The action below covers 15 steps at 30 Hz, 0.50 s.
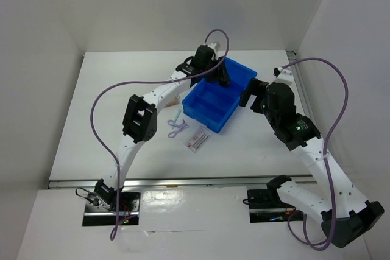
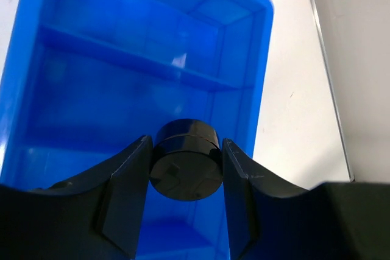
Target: Organize the makeup
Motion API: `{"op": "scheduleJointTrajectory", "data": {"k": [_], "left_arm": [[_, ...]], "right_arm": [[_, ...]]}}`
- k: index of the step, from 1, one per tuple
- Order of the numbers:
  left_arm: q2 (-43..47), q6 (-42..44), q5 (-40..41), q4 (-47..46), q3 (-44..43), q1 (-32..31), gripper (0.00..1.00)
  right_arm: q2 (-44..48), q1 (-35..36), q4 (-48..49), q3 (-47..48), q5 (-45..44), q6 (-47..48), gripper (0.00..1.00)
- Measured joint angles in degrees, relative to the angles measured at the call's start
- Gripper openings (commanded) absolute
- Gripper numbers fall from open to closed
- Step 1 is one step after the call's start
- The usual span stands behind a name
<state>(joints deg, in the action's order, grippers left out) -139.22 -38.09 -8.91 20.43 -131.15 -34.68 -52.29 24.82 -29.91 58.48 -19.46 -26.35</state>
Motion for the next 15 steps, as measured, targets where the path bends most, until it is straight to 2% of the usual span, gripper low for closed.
{"op": "scheduleJointTrajectory", "data": {"k": [3,10,14,15], "left_arm": [[-1.42,-0.2,-0.13,-2.32,-1.09,-0.28,0.26],[-3.72,-1.18,-0.2,-5.11,-3.17,-1.16,0.27],[-4.83,-1.18,-0.2,-5.6,-3.34,-1.42,0.44],[-5.16,-1.18,-0.17,-5.66,-3.34,-1.44,0.54]], "right_arm": [[0.11,0.0,-0.31,0.0,0.13,-0.68,0.99],[0.44,0.0,-1.16,0.0,0.17,-1.31,0.99],[0.48,0.0,-1.66,0.0,0.13,-1.31,0.99],[0.48,0.0,-1.84,0.0,0.13,-1.31,0.99]]}}
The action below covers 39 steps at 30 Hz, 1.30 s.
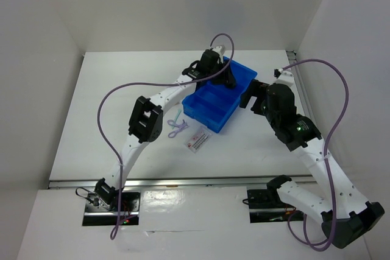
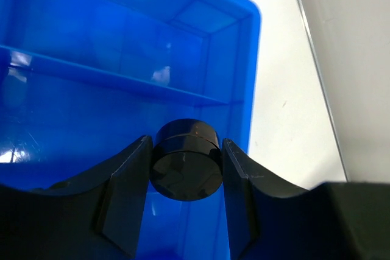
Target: Organize the makeup
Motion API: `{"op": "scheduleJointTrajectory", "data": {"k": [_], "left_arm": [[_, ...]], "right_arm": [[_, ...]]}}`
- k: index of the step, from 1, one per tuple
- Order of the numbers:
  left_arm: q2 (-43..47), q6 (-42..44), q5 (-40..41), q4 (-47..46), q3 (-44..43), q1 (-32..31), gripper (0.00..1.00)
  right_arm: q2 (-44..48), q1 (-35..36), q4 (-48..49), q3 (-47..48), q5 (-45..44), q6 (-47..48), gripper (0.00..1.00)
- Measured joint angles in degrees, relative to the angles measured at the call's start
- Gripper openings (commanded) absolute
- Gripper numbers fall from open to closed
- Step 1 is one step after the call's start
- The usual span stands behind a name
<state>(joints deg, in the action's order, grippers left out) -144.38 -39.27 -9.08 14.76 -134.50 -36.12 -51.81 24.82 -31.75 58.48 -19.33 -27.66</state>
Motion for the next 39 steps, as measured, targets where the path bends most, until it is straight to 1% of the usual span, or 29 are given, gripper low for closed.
{"op": "scheduleJointTrajectory", "data": {"k": [2,3,4,7,8,12,14,16,18,19,20,22,24,27,29,30,32,34,35,38,39], "left_arm": [[-0.59,0.0,0.0,0.0,0.0,0.0,0.64],[-0.76,0.04,0.0,0.02,0.0,0.0,0.72],[-0.87,0.15,-0.07,0.02,0.0,0.0,0.77],[-0.92,0.09,-0.35,-0.46,0.0,0.02,0.87],[-0.9,0.13,-0.48,-0.85,-0.02,0.04,0.89],[-0.63,0.42,-0.85,-1.16,0.04,0.04,0.89],[1.01,1.2,-0.83,-1.03,1.44,0.02,0.89],[4.5,1.99,-0.42,-0.55,4.42,0.02,0.85],[9.27,3.3,0.83,0.31,8.37,0.02,0.84],[12.26,4.17,1.75,1.01,10.43,0.02,0.8],[14.91,4.81,2.84,1.29,12.17,0.02,0.79],[21.9,6.45,5.73,3.32,16.63,0.35,0.75],[26.43,7.5,8.0,4.68,19.06,0.55,0.74],[33.46,8.26,12.28,7.65,24.2,1.55,0.67],[37.81,9.22,15.82,8.57,29.66,2.12,0.64],[39.63,9.29,17.75,9.9,32.54,2.54,0.61],[41.94,9.18,20.96,12.11,37.92,3.48,0.6],[42.93,9.01,23.02,14.56,43.21,4.61,0.58],[43.04,8.87,23.69,15.74,45.97,5.27,0.58],[43.15,8.59,24.33,18.18,53.62,7.3,0.5],[43.36,8.35,24.2,18.84,55.67,8.0,0.5]], "right_arm": [[0.09,0.0,-0.31,0.0,0.0,-0.02,0.99],[0.24,0.0,-0.55,0.0,0.0,0.0,0.99],[0.35,0.0,-0.63,0.0,0.0,-0.02,0.99],[0.94,0.0,-1.09,0.0,0.0,-0.22,0.99],[1.09,0.0,-1.18,0.0,0.0,-0.33,0.99],[1.29,0.0,-1.77,0.0,0.0,-0.66,0.99],[1.29,0.0,-2.03,0.0,0.0,-0.94,0.99],[1.29,0.0,-2.25,0.0,0.0,-1.07,0.99],[1.27,0.0,-2.4,0.0,0.0,-1.14,0.99],[1.27,0.0,-2.47,0.0,0.02,-1.22,0.99],[1.27,0.0,-2.51,0.0,0.04,-1.25,0.99],[1.27,0.0,-2.58,0.0,0.04,-1.27,0.99],[1.22,0.0,-2.56,0.0,0.09,-1.27,0.99],[1.01,0.0,-2.51,0.0,0.37,-1.27,0.99],[0.57,0.0,-2.43,0.0,0.7,-1.27,0.99],[0.35,0.0,-2.36,0.0,0.85,-1.27,0.99],[-0.17,0.0,-2.19,-0.07,1.22,-1.27,0.99],[-0.7,0.0,-2.1,-0.13,1.66,-1.27,0.99],[-0.96,0.0,-2.05,-0.17,1.88,-1.27,0.99],[-1.95,0.0,-1.86,-0.44,2.62,-1.27,0.99],[-2.23,0.0,-1.77,-0.44,2.8,-1.29,0.99]]}}
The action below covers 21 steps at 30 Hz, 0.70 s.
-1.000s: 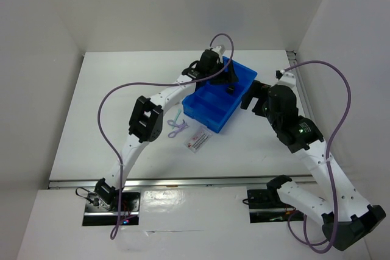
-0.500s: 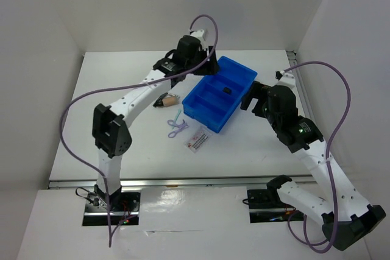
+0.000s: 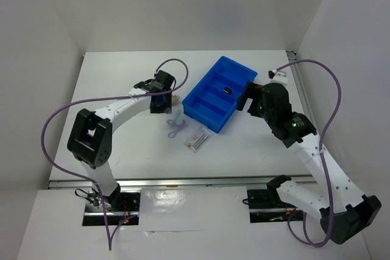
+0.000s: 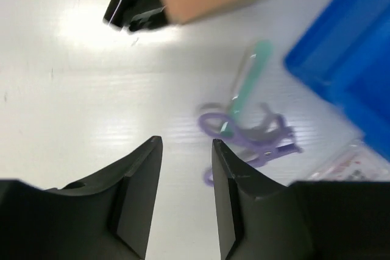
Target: Organize the makeup
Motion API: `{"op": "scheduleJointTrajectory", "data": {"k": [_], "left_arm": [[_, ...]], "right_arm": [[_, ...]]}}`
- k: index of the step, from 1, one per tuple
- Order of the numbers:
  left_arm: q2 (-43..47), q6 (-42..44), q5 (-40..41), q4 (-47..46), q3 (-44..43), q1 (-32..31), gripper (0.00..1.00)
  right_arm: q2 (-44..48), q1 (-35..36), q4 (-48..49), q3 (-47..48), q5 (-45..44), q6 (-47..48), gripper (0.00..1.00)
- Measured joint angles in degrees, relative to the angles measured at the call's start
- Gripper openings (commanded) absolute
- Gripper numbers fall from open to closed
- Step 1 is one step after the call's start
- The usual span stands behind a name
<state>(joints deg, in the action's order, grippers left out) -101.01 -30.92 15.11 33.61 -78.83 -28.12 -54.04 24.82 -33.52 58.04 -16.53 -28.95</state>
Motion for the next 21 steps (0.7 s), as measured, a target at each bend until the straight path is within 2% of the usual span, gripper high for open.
{"op": "scheduleJointTrajectory", "data": {"k": [4,8,10,11,12,16,21], "left_arm": [[3.26,-1.64,-2.67,0.2,8.04,2.47,0.5],[6.36,-4.04,-7.28,-2.16,12.59,4.85,0.58],[6.4,-5.38,-9.81,-3.85,13.16,5.9,0.65],[6.4,-5.79,-11.13,-4.92,13.46,6.25,0.72],[6.34,-6.75,-12.57,-5.79,13.6,6.71,0.73],[4.57,-10.12,-15.63,-9.2,13.31,7.56,0.7],[-1.09,-13.05,-14.78,-9.07,8.87,7.74,0.72]], "right_arm": [[-0.68,-0.02,0.22,0.0,1.07,0.02,0.99],[-1.03,-0.04,0.79,0.0,2.4,0.0,0.99],[-1.38,-0.04,0.94,0.0,2.86,0.0,0.99],[-1.53,-0.04,0.94,0.0,2.99,0.0,0.99],[-1.68,-0.04,0.94,0.0,3.23,0.0,0.99],[-2.05,-0.07,0.96,0.0,3.76,0.0,0.99],[-2.1,-0.07,0.94,0.0,3.93,0.0,0.99]]}}
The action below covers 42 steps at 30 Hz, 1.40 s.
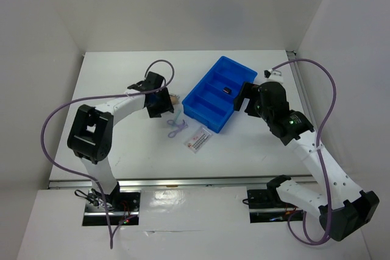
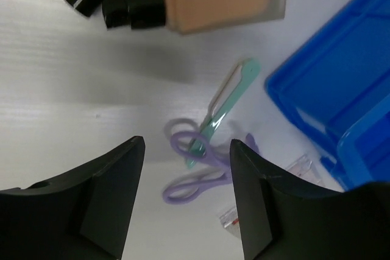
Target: Organize the makeup
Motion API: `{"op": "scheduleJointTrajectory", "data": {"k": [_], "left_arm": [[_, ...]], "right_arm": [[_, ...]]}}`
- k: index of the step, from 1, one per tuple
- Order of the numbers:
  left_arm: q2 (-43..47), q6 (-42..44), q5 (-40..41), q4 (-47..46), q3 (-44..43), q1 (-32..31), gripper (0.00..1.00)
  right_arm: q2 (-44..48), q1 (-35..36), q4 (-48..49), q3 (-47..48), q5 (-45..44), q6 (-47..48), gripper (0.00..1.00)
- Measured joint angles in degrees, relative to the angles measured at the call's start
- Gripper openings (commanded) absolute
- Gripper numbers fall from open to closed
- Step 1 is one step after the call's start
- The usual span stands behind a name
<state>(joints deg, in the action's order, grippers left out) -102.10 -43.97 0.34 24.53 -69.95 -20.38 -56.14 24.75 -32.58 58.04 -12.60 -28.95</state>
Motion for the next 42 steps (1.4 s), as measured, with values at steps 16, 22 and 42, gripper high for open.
{"op": "scheduleJointTrajectory", "data": {"k": [16,22,42], "left_arm": [[-13.29,4.68,7.41,4.02,-20.83,1.62,0.82],[-16.76,5.29,6.4,4.04,-23.5,2.73,0.91],[-8.61,6.32,2.21,1.7,-9.18,0.74,0.74]], "right_arm": [[-0.26,0.0,-0.02,0.0,0.46,0.0,0.99],[-0.61,0.0,-0.02,0.0,1.07,-0.22,0.99],[-0.63,0.0,0.0,0.0,2.6,-1.25,0.99]]}}
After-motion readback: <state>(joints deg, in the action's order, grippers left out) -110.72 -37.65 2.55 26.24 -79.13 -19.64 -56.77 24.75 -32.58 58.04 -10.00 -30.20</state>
